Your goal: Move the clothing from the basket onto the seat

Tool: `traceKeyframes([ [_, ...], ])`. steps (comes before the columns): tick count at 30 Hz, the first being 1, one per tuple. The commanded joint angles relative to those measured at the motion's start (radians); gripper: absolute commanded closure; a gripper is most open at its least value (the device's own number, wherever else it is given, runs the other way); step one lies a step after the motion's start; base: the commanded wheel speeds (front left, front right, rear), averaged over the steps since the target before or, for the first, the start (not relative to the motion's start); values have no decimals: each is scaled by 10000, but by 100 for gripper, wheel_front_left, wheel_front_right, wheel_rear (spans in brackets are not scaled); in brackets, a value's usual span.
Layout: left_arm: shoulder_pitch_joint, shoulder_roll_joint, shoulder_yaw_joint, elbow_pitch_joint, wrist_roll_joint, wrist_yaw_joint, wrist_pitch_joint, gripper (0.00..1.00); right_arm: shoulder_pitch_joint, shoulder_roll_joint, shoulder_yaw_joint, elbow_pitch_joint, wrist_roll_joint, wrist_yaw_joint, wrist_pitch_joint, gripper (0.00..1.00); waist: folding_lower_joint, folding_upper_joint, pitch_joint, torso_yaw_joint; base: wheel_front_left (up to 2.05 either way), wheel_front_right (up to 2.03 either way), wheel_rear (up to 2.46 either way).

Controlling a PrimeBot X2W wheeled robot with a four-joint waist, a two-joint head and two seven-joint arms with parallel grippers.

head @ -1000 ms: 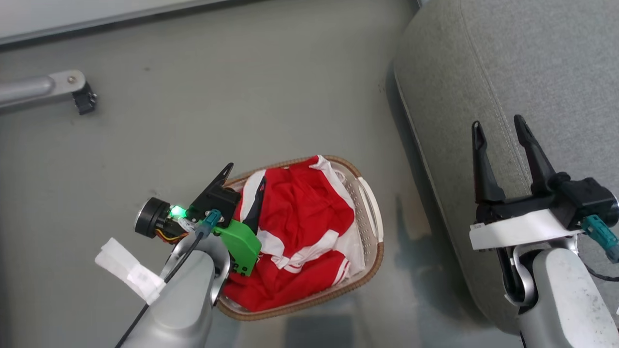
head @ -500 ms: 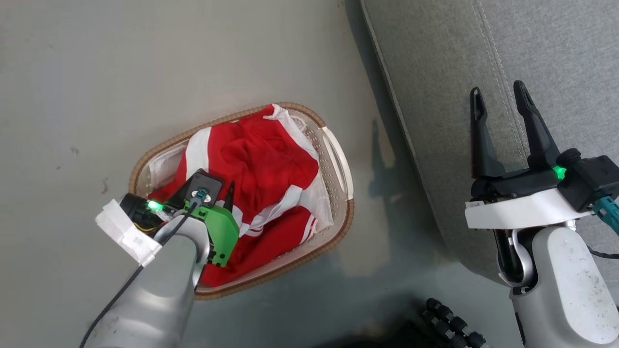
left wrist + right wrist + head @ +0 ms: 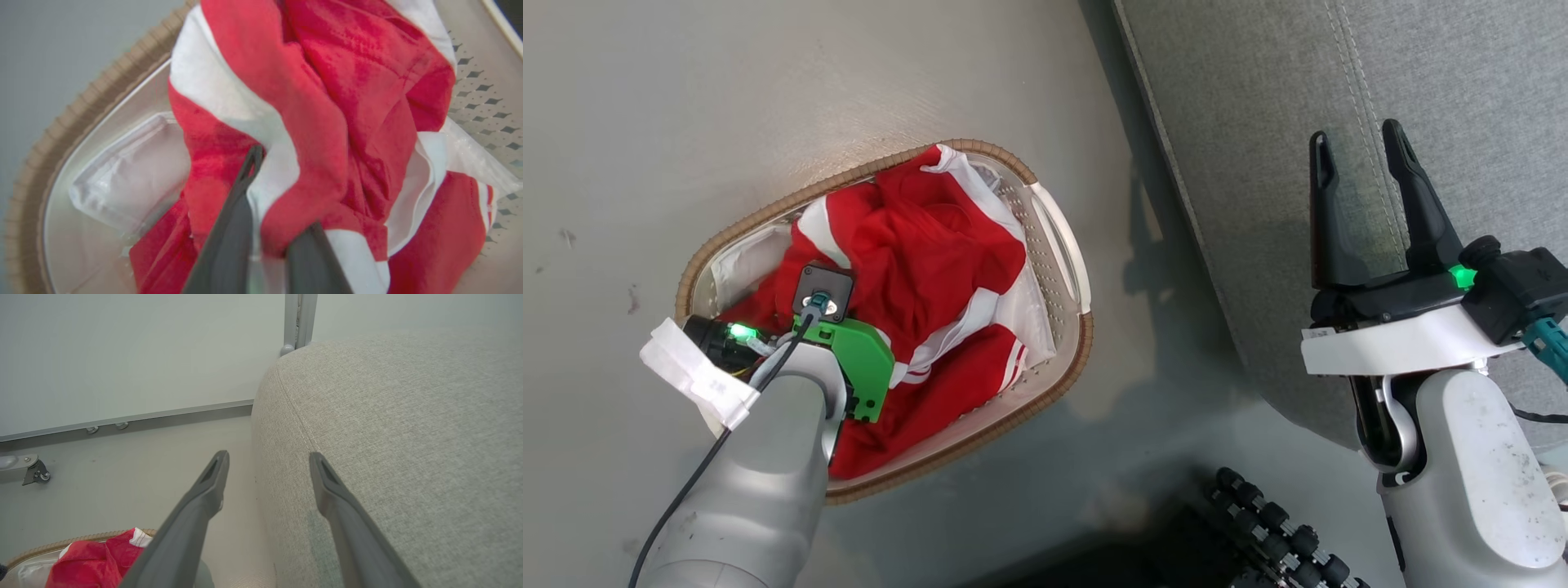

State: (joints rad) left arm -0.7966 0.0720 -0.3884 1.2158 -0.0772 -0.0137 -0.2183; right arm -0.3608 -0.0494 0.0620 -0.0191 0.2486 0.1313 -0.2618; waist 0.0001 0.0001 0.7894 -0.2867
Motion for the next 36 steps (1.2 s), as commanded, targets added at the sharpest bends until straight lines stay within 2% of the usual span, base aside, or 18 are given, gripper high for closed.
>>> traceKeyframes([
  [1,-120,-26,26,-2,-156,-61,-121,100,-89,-20,16,61,2,-10,-49,0,-1,-1,-124,59,0,0,0],
  [6,51,-106,-180,-172,-191,-250,-355,100,29,-22,-36,202,-184,-10,-49,0,-1,-1,-580,250,0,0,0],
  [15,531,-171,-549,-1063,-185,-503,-479,100,663,-28,-227,704,-700,-10,-48,0,-1,-1,-2235,771,0,0,0],
  [27,1049,207,-951,-2912,-189,-907,-474,100,1918,-28,-349,1375,-1414,-10,-49,0,-1,-1,-5028,1373,0,0,0],
  [36,356,493,-1492,-3818,-252,-1110,-143,100,2716,-28,-223,1677,-1779,-10,-49,0,-1,-1,-6690,1567,0,0,0],
])
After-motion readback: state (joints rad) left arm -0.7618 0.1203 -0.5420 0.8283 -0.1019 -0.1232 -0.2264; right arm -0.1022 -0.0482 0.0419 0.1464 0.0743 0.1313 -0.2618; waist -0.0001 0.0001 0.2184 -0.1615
